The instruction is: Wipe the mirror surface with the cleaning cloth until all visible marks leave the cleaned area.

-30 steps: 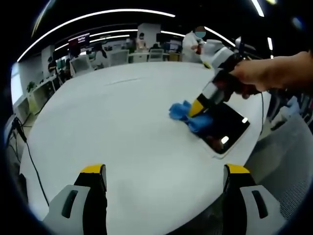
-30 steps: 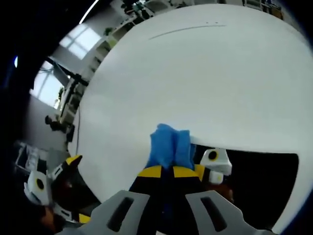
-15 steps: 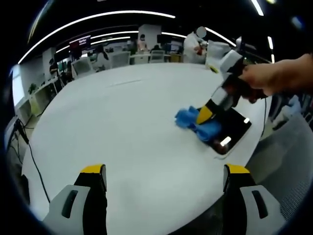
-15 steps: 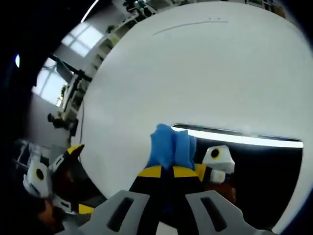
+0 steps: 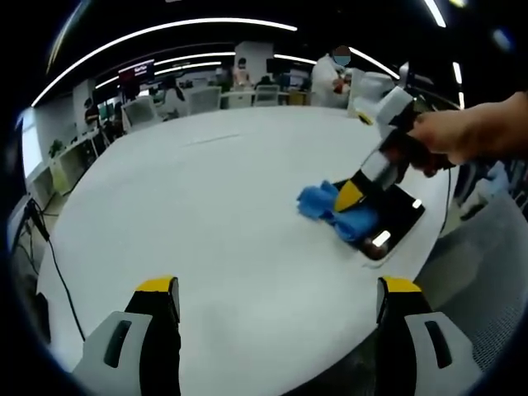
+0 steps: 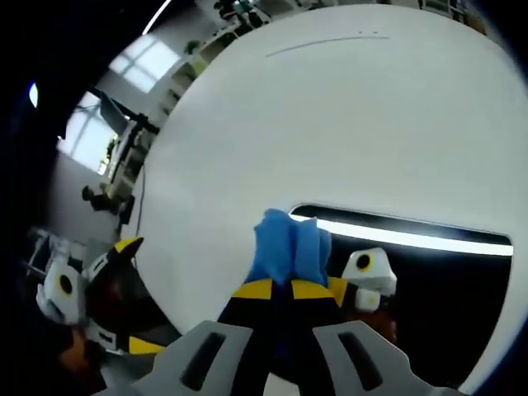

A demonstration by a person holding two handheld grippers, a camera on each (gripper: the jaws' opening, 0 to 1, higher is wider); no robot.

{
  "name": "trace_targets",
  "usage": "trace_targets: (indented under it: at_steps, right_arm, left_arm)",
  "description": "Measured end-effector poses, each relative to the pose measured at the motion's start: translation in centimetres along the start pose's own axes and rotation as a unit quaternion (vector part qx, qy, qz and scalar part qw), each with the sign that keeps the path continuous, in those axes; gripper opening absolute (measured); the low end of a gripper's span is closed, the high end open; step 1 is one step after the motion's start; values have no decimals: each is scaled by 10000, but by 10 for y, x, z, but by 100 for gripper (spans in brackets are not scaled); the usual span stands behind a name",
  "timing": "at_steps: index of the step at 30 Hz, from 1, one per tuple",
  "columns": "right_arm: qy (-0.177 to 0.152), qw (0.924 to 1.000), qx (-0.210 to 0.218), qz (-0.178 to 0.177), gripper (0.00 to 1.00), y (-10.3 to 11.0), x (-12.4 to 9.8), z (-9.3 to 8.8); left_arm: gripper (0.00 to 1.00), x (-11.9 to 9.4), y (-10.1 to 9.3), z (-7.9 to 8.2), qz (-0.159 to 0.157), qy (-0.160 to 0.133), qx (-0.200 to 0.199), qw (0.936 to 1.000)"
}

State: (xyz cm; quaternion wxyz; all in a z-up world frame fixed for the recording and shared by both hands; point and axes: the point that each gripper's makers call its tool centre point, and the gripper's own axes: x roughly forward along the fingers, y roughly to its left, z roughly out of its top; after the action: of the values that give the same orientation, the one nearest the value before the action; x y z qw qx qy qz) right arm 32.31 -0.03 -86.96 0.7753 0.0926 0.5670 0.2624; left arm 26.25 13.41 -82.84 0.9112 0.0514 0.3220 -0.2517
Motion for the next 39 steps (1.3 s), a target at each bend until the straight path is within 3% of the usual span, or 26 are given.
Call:
trace_targets:
  at_steps: [25,39]
  right_arm:
    - [-135,9999,-7,-33,0,-38,-16,-2]
    - [-195,9997,114,-61,0,-63,-37,-9]
  left_arm:
    - [99,2,1,-3,-13,41,-32,10000]
    - [99,1,3,-2,40,41,3,10000]
